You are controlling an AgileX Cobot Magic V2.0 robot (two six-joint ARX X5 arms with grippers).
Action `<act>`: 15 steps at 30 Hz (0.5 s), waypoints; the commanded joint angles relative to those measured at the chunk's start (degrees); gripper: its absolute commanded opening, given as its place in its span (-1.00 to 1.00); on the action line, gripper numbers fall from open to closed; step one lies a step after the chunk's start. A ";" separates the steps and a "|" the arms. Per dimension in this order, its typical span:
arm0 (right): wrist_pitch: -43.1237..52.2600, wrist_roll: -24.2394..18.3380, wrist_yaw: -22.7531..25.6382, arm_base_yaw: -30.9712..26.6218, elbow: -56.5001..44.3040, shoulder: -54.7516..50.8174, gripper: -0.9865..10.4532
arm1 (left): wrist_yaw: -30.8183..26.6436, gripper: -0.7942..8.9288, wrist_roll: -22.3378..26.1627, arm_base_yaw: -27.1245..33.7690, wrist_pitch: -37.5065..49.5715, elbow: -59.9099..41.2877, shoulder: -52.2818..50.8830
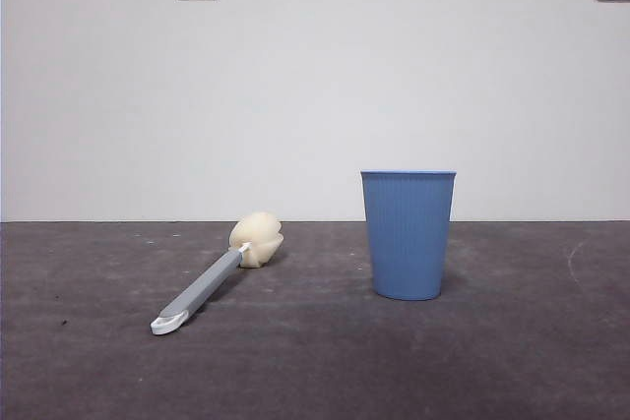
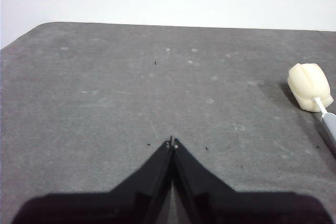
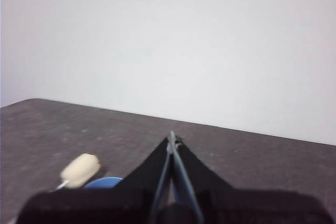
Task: Pick up the cup brush,pick up the cup,insert the brush into the cup,clean the cup,put the cup brush back,put the cup back to the fixed position on the table
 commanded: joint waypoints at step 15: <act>13.79 3.34 0.00 -11.61 -22.29 -9.14 -0.83 | -0.13 -0.84 -0.26 -0.07 0.44 -0.81 -0.09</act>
